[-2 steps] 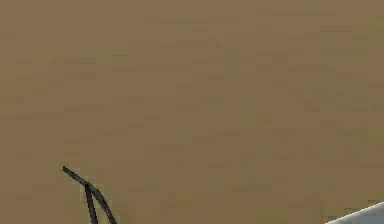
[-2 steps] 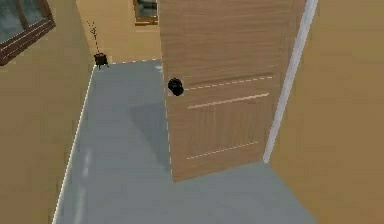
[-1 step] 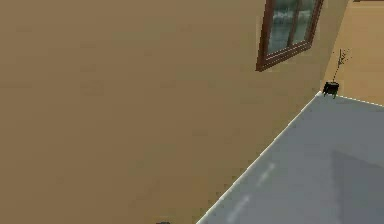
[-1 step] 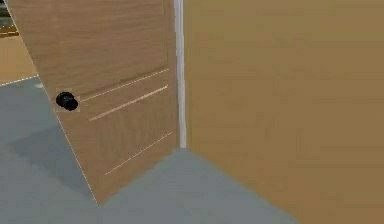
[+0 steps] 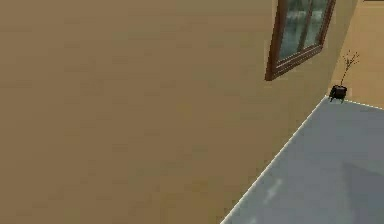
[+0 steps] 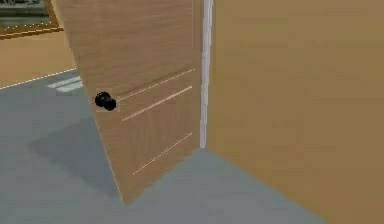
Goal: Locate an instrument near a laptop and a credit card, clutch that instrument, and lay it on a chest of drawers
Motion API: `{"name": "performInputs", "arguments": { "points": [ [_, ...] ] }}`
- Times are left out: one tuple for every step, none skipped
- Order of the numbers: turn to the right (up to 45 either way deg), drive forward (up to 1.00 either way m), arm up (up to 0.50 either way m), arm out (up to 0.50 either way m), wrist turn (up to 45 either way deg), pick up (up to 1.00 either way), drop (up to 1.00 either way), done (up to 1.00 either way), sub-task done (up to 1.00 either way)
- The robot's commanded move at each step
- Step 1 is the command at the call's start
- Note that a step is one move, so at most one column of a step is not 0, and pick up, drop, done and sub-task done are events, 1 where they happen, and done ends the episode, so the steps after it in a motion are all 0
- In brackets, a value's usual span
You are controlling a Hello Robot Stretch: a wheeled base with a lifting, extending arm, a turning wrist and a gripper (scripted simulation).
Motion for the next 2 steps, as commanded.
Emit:
{"name": "performInputs", "arguments": {
  "points": [
    [45.0, 0.00, 0.00, 0.00, 0.0, 0.00, 0.00, 0.00, 0.00],
    [30.0, 0.00, 0.00, 0.00, 0.0, 0.00, 0.00, 0.00, 0.00]
  ]
}}
